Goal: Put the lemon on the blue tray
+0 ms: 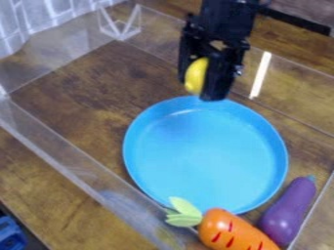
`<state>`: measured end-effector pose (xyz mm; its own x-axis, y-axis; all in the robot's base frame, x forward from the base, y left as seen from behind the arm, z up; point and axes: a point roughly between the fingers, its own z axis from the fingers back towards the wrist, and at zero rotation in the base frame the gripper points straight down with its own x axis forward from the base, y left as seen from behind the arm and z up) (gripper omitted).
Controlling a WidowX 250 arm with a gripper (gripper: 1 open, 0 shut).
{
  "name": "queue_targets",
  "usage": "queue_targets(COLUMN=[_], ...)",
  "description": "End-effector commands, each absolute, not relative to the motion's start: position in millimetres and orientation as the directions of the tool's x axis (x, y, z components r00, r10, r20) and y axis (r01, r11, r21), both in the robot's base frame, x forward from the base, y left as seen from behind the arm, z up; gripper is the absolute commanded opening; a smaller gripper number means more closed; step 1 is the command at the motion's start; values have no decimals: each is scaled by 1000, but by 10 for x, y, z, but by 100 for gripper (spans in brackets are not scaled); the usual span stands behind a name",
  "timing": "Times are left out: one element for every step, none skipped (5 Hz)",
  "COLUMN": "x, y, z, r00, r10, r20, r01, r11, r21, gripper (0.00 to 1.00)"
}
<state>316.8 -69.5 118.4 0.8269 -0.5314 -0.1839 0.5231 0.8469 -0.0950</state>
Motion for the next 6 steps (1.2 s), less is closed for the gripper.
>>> queue_targets(x=[2957,2902,2910,2971,3027,3014], y=[-786,-784,-746,-717,-690,-757], z=[1448,1433,1428,1370,1310,1285], r00=[853,880,904,899,893,873], r10=[-509,-460,-409,-421,-433,-472], r20=[-120,-120,-121,-122,-122,-125], r01=[503,454,403,414,426,465], r11=[861,888,912,907,901,882], r21=[-72,-77,-76,-76,-76,-76], gripper=[0,0,0,0,0,0])
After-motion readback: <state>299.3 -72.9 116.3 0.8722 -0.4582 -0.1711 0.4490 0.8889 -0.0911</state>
